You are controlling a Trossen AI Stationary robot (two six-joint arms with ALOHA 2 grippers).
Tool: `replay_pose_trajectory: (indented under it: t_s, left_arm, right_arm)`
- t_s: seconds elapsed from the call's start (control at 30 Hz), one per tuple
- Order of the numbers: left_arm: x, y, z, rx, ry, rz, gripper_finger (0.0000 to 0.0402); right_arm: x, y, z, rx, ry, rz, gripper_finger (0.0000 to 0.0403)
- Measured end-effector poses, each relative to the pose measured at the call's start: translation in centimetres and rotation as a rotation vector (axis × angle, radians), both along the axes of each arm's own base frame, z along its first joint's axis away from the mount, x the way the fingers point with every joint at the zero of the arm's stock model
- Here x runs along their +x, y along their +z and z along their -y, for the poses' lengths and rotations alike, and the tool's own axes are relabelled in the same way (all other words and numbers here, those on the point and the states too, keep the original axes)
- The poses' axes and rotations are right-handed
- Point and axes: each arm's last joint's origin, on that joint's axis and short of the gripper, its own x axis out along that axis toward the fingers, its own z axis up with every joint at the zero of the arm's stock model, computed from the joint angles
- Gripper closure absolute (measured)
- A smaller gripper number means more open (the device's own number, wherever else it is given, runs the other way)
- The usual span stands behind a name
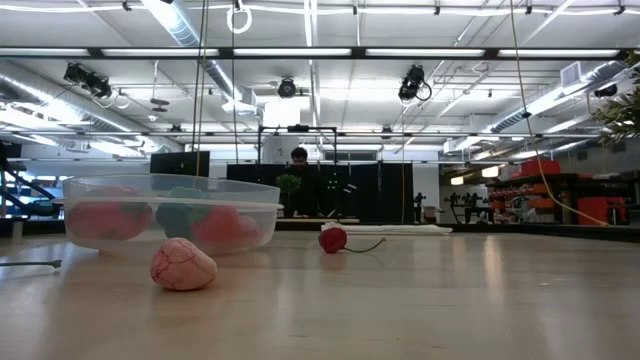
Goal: Pick and placing Produce into tupperware
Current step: Put the peach into the transparent plastic container
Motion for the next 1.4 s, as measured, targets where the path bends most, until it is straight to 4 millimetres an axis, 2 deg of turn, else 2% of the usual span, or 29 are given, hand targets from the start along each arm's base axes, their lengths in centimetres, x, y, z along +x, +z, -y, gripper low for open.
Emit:
replay_pose_trajectory:
  t_s: [0.27,0.43,0.8,1.0,1.17,1.4]
  left_arm:
    - [0.0,0.0,0.0,0.005,0.0,-0.006,0.038]
    - [0.0,0.0,0.0,0.005,0.0,-0.006,0.0392]
    - [0.0,0.0,0.0,0.004,0.001,-0.004,0.0378]
    - [0.0,0.0,0.0,0.004,0.001,-0.004,0.0387]
    - [0.0,0.0,0.0,0.004,0.001,-0.005,0.0393]
    - [0.0,0.0,0.0,0.006,0.0,-0.006,0.0379]
  right_arm:
    - [-0.3,-0.1,1.0,-0.09,-0.028,-0.078,0.0277]
    - [-0.3,-0.1,1.4,-0.142,-0.036,-0.049,0.027]
    - [1.7,-0.1,2.6,-0.153,0.007,0.033,0.0227]
    - [2.5,-0.1,3.3,-0.165,0.022,0.036,0.021]
    - [2.7,-0.1,3.5,-0.166,0.017,0.037,0.0217]
    - [2.7,-0.1,3.4,-0.159,-0.012,0.021,0.025]
